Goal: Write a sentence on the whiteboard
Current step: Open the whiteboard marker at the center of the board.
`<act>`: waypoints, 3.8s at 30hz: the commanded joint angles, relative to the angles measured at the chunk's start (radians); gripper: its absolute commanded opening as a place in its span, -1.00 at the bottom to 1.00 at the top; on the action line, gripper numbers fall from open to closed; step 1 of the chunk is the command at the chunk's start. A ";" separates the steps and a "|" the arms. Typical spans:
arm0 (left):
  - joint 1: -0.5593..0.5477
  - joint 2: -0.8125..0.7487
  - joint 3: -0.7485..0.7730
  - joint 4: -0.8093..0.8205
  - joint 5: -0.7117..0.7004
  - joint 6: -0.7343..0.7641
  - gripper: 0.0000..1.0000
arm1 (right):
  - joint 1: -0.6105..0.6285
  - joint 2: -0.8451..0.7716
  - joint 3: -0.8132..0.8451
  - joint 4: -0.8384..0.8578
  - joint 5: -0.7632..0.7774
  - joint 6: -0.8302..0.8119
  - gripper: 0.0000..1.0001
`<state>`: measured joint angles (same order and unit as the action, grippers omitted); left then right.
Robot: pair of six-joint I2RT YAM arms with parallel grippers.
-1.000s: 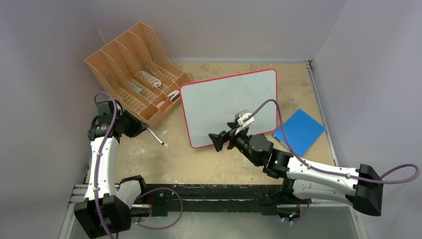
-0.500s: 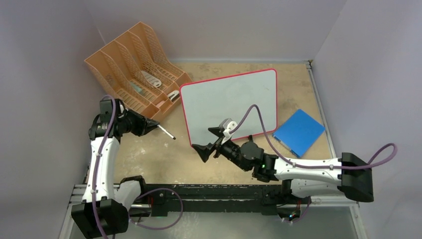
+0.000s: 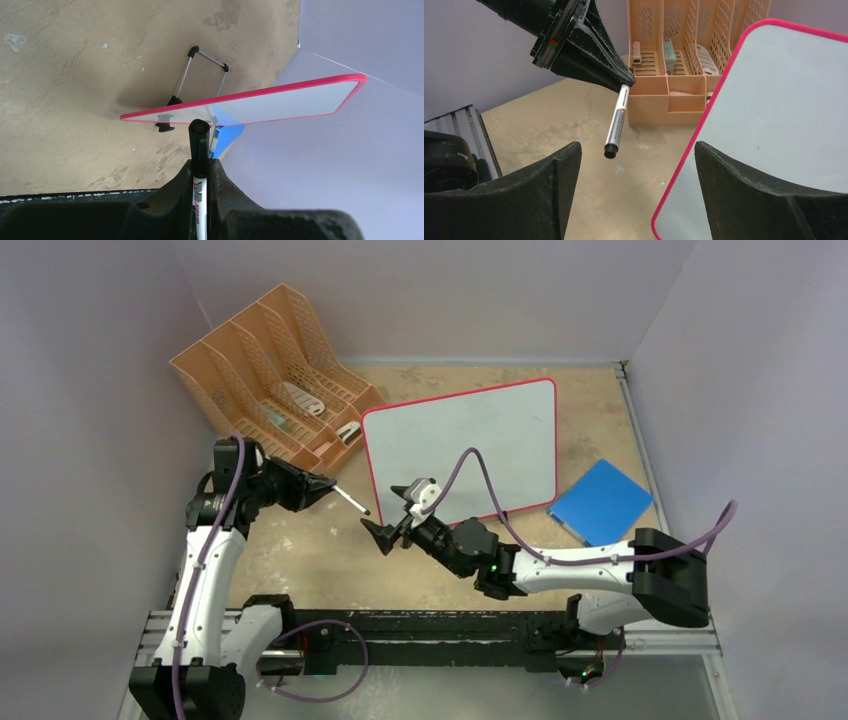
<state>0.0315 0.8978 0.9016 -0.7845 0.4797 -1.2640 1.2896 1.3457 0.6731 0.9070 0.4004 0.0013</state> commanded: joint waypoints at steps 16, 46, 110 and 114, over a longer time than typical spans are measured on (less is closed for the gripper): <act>-0.022 -0.002 0.018 0.010 0.029 -0.164 -1.00 | 0.006 0.195 0.173 0.107 -0.023 -0.122 0.10; -0.025 -0.033 -0.030 0.036 0.038 -0.150 -0.87 | 0.004 0.208 0.222 0.050 -0.035 -0.079 -1.00; -0.362 0.075 0.083 0.334 0.867 1.462 -0.36 | -0.346 -0.350 0.407 -0.934 -0.808 0.034 -1.00; -0.366 0.071 0.076 0.327 0.843 1.479 -0.64 | -0.349 -0.347 0.408 -0.927 -0.814 0.036 -1.00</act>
<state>-0.3244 0.9863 0.9710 -0.4511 1.3132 0.1616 0.9478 1.0077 1.0454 -0.0761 -0.3847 0.0513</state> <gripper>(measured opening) 0.271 0.146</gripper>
